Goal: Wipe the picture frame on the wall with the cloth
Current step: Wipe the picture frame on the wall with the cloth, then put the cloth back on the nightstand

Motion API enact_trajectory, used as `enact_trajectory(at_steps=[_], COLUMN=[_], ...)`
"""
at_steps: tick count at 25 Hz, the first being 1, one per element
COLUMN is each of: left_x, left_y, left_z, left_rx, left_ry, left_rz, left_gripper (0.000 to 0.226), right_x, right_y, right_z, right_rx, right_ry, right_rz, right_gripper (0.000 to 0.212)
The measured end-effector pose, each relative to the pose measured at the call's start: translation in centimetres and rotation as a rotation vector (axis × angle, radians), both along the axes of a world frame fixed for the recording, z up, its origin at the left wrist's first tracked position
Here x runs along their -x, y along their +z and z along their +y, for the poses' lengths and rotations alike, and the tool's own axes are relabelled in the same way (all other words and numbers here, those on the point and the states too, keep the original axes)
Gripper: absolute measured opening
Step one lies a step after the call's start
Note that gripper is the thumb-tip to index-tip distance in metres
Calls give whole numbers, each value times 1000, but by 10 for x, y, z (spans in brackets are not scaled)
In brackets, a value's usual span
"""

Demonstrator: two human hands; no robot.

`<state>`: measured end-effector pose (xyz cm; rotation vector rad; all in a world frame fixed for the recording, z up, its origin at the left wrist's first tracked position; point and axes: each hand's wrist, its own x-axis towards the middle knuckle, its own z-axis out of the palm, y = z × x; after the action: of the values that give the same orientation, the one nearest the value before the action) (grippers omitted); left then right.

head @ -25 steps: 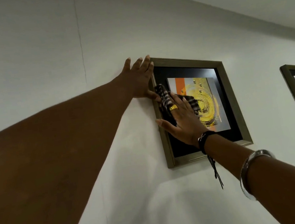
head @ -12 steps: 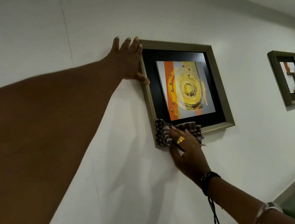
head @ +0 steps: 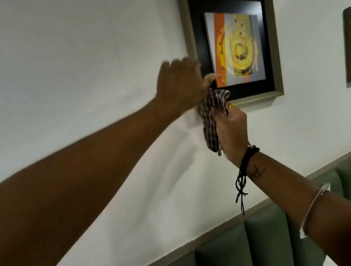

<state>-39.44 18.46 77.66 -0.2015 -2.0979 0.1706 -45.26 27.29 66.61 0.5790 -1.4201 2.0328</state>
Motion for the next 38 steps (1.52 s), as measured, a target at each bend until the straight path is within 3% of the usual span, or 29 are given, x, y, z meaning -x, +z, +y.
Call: enact_trajectory(at_steps=[4,7,10,14,17,19,26,29,34,38], left_x=[-69,-149,-213,-275,-319,-343,-395,-404,-406,-399], left_y=[-108,-194,-281,-400,-488,-542,-685,-716,-752,-779], left_z=[-37,-78,-118,-170,-201,-215,-214,-211,-205,-206], left_rx=[-748,-1048,-1332,-1577,-1795,-1914,-2199,-2394,-2492,-2532], left_ry=[-286,-472,-495,-243,-69,57,331,407,413,410], left_rz=[-153,-45,-145,-168,-249,-363,-668,-730,-733,-702], left_gripper=[60,36,13,45,43,41,34,18,12,15], right_x=[-79,-143,-201,-261,-299,-318,-358,-371,-373,-358], right_y=[-25,-90,-177,-291,-370,-423,-587,-626,-651,-670], right_z=[-27,-57,-109,-168,-197,-209,-202,-189,-189,-192], right_rx=[34,-199,-449,-572,-550,-585,-687,-694,-899,-768], right_ry=[278,307,388,665,862,884,967,1048,835,852], right_rz=[-46,-34,-87,-344,-702,-900,-1275,-1324,-1432,-1620], right_gripper=[15,10,15,12,21,20,23,30,28,25])
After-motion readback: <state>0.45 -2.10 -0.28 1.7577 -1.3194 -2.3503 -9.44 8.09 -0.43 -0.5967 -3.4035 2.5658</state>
